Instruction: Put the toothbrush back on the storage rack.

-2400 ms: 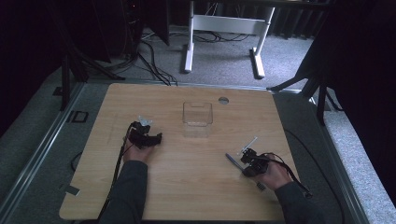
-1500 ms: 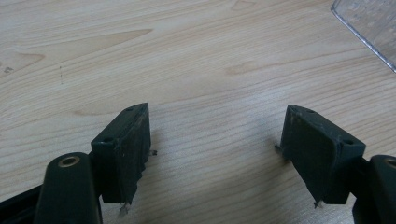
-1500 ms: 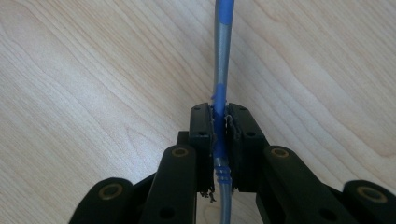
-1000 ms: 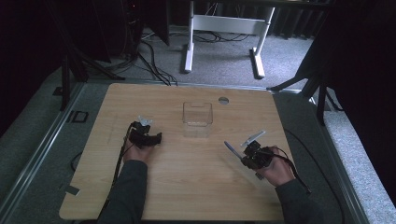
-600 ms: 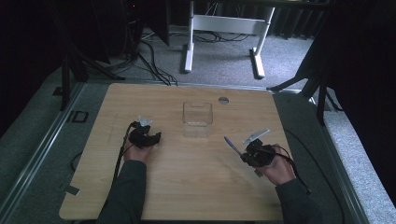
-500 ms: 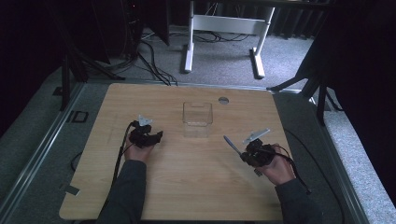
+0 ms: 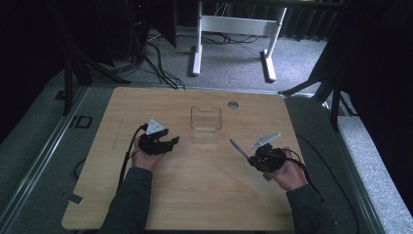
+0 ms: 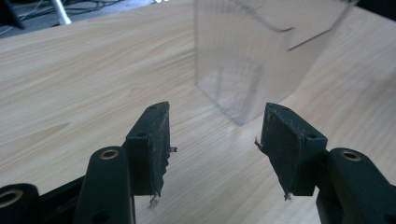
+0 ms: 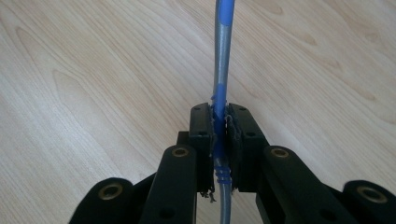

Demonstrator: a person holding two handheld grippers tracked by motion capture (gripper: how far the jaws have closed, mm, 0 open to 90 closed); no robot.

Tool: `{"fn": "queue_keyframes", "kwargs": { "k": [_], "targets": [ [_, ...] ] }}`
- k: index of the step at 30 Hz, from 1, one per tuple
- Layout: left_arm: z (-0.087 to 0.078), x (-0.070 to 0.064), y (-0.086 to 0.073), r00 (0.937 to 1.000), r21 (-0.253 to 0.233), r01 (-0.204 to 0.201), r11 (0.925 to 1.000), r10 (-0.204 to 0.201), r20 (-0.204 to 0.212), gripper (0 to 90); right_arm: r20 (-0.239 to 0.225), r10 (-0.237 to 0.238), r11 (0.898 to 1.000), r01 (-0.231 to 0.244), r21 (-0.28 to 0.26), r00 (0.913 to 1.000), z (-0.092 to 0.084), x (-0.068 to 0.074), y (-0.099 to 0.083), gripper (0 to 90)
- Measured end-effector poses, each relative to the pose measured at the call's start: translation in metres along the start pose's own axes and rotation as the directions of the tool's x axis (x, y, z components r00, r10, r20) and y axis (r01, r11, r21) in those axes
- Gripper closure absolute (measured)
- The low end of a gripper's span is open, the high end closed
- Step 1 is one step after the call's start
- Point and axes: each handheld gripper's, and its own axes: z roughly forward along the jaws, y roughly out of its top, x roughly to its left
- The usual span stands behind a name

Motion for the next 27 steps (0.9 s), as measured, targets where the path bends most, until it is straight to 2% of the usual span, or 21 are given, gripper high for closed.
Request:
{"fn": "queue_keyframes", "kwargs": {
  "k": [9,17,22,27],
  "targets": [
    [-0.007,-0.009,0.008,0.9976,-0.021,-0.032,0.9993,0.034,0.061,42.4,-0.007,-0.025,0.999,0.025,-0.029,0.9997,-0.004,0.001,0.008,80.9],
    [-0.014,-0.018,0.014,0.9903,-0.043,-0.067,0.9968,0.072,0.119,42.0,-0.019,-0.06,0.997,0.059,-0.045,0.998,-0.007,0.003,0.013,80.9],
    [-0.015,-0.026,0.017,0.981,-0.049,-0.101,0.9937,0.108,0.161,42.0,-0.024,-0.088,0.995,0.087,-0.056,0.9958,-0.008,0.003,0.017,80.9],
    [-0.017,-0.035,0.021,0.9638,-0.043,-0.159,0.9864,0.164,0.21,42.2,-0.031,-0.117,0.991,0.115,-0.063,0.9927,-0.01,0.006,0.019,80.9]
  ]
}}
